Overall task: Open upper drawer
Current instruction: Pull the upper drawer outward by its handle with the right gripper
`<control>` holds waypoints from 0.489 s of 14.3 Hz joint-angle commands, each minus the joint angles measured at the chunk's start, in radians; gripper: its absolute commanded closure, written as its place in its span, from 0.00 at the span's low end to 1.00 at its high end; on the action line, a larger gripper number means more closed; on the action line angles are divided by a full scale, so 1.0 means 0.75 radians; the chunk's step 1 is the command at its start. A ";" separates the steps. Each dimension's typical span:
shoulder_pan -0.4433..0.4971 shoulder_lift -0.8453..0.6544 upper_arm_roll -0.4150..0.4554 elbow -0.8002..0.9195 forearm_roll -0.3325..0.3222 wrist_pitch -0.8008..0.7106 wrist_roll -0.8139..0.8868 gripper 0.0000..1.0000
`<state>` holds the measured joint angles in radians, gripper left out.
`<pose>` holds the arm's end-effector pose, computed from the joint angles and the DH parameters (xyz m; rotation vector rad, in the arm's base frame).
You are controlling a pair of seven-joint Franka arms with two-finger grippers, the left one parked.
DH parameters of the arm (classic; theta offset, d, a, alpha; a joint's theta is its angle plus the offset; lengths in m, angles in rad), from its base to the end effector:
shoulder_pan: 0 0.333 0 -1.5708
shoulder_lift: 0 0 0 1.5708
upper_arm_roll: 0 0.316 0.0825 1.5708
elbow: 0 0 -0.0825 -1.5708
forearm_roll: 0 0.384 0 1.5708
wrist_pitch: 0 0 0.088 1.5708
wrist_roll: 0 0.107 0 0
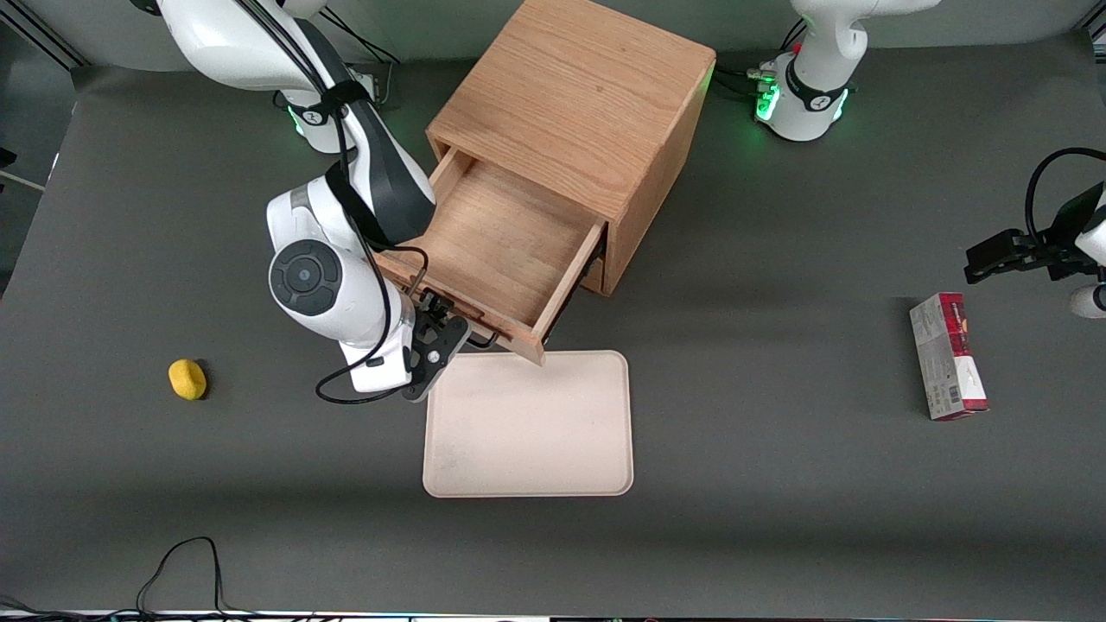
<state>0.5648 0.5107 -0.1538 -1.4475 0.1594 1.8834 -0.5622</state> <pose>0.6230 0.3038 0.3897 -2.7319 -1.3803 0.0955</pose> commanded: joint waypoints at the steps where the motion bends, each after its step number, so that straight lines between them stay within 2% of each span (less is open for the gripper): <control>1: -0.035 0.037 0.003 0.057 0.023 -0.030 -0.038 0.00; 7: -0.074 0.068 0.003 0.101 0.029 -0.030 -0.036 0.00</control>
<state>0.5193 0.5343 -0.1528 -1.4190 0.1606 1.8784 -0.5652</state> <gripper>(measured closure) 0.000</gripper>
